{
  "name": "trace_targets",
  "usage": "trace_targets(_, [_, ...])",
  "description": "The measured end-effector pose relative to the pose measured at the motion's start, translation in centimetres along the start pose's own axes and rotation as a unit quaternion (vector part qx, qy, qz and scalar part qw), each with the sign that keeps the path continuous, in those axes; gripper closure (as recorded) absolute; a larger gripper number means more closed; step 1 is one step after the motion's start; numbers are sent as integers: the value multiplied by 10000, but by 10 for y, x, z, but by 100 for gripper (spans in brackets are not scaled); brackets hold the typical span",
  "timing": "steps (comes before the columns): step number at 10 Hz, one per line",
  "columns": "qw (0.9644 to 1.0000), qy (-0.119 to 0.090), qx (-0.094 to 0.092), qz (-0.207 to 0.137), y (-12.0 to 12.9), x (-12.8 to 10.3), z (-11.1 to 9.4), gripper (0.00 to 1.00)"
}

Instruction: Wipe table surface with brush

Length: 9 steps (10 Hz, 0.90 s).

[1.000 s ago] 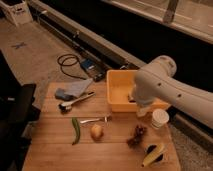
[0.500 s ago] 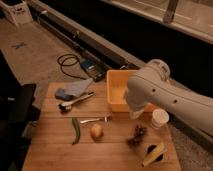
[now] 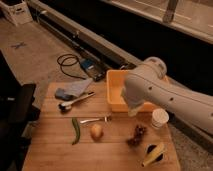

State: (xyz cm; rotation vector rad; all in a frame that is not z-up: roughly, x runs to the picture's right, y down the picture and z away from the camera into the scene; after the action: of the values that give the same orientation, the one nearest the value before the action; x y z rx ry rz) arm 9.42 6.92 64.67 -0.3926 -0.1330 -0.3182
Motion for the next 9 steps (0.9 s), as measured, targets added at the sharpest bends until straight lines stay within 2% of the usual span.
trace_targets(1, [9999, 6, 22, -143, -11, -15, 3, 35])
trace_targets(4, [9980, -85, 168, -609, -54, -84, 14, 35])
trace_targets(5, [9971, -161, 271, -700, -67, -103, 16, 35])
trace_targets(7, [9943, -334, 613, -807, -92, -143, 19, 35])
trace_targets(8, [9923, -407, 730, -912, -102, -165, 21, 35])
trace_targets(9, [9915, -437, 771, -950, -105, -173, 21, 35])
